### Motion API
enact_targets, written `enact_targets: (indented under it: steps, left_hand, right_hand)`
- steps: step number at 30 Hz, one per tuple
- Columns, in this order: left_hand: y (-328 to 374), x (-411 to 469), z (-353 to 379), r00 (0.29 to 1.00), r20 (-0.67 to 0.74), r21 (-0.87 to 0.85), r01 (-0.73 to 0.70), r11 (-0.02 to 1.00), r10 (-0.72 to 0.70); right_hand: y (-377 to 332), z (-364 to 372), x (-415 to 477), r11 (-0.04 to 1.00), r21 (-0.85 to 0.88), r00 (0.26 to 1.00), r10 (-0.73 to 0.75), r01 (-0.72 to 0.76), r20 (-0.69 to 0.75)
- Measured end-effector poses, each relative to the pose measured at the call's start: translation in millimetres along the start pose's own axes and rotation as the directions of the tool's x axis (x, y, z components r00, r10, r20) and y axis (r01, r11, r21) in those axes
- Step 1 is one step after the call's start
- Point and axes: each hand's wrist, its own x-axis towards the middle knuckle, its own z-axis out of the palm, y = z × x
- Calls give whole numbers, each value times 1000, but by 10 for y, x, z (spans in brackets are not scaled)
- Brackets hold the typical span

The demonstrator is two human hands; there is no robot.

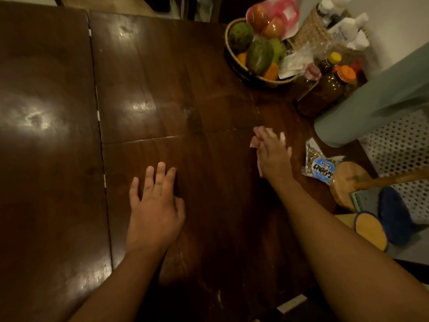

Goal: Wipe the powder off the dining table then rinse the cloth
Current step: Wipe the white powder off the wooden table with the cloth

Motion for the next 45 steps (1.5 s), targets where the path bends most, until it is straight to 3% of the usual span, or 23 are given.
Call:
enact_targets:
  steps: [1,3,6,9,11,12,13,15,17,19,25,29,31,33,34,36,38,39,41,42,43,45]
  left_hand:
    - [-4,3,8,1000,-5,2,-1,1000,1]
    - [-18,3,23,1000,-12,11,-5,1000,5]
    - [-19,10,30,1000,-26,7,4,1000,-4]
    - [-13,18,38,1000,-30,1,-1,1000,1]
    - [-16,14,44,1000,-28,-1,-2,1000,2]
    - [-15,7,42,1000,-25,-5,2,1000,-2]
    - [-14,1,38,1000,-23,-9,8,1000,-8]
    - [-5,-8,24,1000,-25,-15,16,1000,-16]
    - [4,-8,11,1000,-26,-20,17,1000,-17]
    - [6,9,-6,1000,-27,-25,11,1000,-12]
    - [2,15,-49,1000,-14,-60,-5,998,4]
    - [-130,45,-89,999,-48,-280,-11,960,-3]
    - [-251,0,-132,998,-40,-309,-66,949,56]
    - [-403,-124,-169,985,-2,-231,-166,959,170]
    - [-484,-216,-182,974,23,-171,-218,961,226]
    - [-626,-427,-199,952,71,-72,-294,953,299]
    - [-709,-612,-209,939,104,-9,-328,945,327]
    - [-723,-678,-214,938,109,15,-333,943,330]
    - [-723,-759,-208,942,110,42,-324,945,318]
    - [-713,-778,-201,945,109,51,-316,947,309]
    - [-704,-785,-196,947,107,56,-309,949,302]
    - [-695,-782,-191,951,106,64,-300,952,292]
  right_hand:
    - [-117,50,123,995,53,993,93,-90,-66]
    - [-292,145,336,991,118,984,83,-65,-156]
    - [-527,176,344,939,234,966,-257,252,-7]
    - [-593,221,-94,788,249,760,-612,563,218]
    - [-430,196,-319,755,274,685,-656,596,318]
    - [-305,140,-363,783,273,703,-622,559,345]
    - [-174,60,-375,837,273,768,-545,474,338]
    - [84,-67,-316,937,305,955,-234,171,184]
    - [181,-96,-319,945,325,999,45,-43,1]
    - [92,-2,-483,960,275,998,59,-47,-37]
    - [-494,222,-1483,960,234,965,-198,156,171]
    - [-797,282,-1929,885,270,812,-458,379,361]
    - [-810,262,-2137,810,319,626,-583,491,518]
    - [-711,192,-2321,741,326,422,-624,587,658]
    - [-627,136,-2400,730,310,375,-610,609,699]
    - [-423,19,-2514,767,214,417,-534,605,736]
    - [-269,-66,-2591,829,46,560,-416,557,717]
    - [-220,-69,-2607,874,-19,667,-356,485,655]
    - [-190,-31,-2622,986,-9,909,-148,165,390]
    - [-197,-15,-2617,996,88,973,5,-26,233]
    - [-186,13,-2610,974,177,984,116,-140,138]
    - [-205,51,-2645,985,120,981,101,-122,165]
